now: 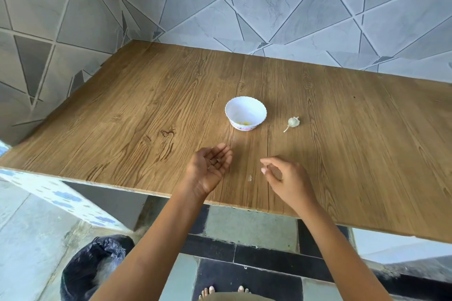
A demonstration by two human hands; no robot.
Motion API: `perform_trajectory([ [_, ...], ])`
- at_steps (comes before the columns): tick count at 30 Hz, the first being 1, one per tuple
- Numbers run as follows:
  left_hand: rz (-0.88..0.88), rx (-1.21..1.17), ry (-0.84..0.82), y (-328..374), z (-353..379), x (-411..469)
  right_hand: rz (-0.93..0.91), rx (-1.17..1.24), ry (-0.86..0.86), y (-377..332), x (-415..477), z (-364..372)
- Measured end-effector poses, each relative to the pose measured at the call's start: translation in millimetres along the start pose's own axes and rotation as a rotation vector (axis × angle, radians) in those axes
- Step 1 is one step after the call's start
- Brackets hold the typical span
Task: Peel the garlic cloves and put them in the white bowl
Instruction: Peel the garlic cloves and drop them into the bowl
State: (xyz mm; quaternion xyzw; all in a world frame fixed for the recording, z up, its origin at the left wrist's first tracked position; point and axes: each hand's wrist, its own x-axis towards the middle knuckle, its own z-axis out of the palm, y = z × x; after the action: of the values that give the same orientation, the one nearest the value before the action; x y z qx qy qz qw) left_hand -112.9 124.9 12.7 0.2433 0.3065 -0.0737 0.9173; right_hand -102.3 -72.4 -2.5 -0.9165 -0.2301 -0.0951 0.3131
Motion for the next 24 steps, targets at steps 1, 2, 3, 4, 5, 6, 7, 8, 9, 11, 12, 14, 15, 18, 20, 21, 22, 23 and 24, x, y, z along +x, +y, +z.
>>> perform_trajectory([
  [1, -0.001, -0.003, 0.007, 1, -3, 1, 0.02, -0.015, -0.074, 3, -2, -1],
  [2, -0.003, -0.002, 0.01, 2, -4, 1, 0.04, -0.02, -0.15, 4, -4, -1],
  [3, -0.004, 0.005, 0.012, 2, -5, 1, 0.057, -0.016, -0.213, 2, -4, 1],
  [4, -0.006, 0.012, 0.013, 1, -6, 0, 0.073, -0.005, -0.253, 0, -4, 4],
  [5, -0.008, 0.017, 0.012, 0, -6, 0, 0.084, 0.007, -0.267, -3, -3, 7],
  [6, -0.013, 0.019, 0.01, -1, -7, 0, 0.097, 0.014, -0.265, -6, -2, 12],
  [7, -0.02, 0.018, 0.008, -2, -8, 0, 0.108, 0.017, -0.252, -9, 0, 15],
  [8, -0.027, 0.016, 0.005, -2, -8, 0, 0.121, 0.016, -0.241, -10, 1, 18],
  [9, -0.032, 0.013, 0.005, -3, -9, -1, 0.126, 0.016, -0.233, -11, 3, 21],
  [11, -0.037, 0.011, 0.004, -4, -10, -2, 0.121, 0.021, -0.223, -11, 4, 24],
  [12, -0.037, 0.01, 0.004, -4, -10, -2, 0.113, 0.025, -0.217, -11, 5, 24],
  [14, -0.036, 0.006, 0.007, -4, -9, -3, 0.099, 0.015, -0.21, -12, 6, 24],
  [15, -0.037, 0.006, 0.007, -3, -9, -3, 0.096, -0.001, -0.212, -12, 6, 25],
  [18, -0.036, 0.003, 0.002, -2, -9, -3, 0.082, -0.084, -0.23, -12, 8, 29],
  [20, -0.028, 0.006, 0.003, -2, -10, -5, 0.074, -0.114, -0.243, -11, 8, 32],
  [21, -0.027, 0.011, 0.002, -2, -10, -6, 0.078, -0.097, -0.241, -11, 9, 31],
  [22, -0.028, 0.018, 0.001, -3, -9, -7, 0.079, -0.055, -0.225, -13, 10, 31],
  [23, -0.03, 0.025, -0.001, -5, -7, -8, 0.072, 0.004, -0.198, -15, 12, 30],
  [24, -0.032, 0.032, -0.004, -7, -6, -9, 0.051, 0.066, -0.16, -20, 14, 28],
])
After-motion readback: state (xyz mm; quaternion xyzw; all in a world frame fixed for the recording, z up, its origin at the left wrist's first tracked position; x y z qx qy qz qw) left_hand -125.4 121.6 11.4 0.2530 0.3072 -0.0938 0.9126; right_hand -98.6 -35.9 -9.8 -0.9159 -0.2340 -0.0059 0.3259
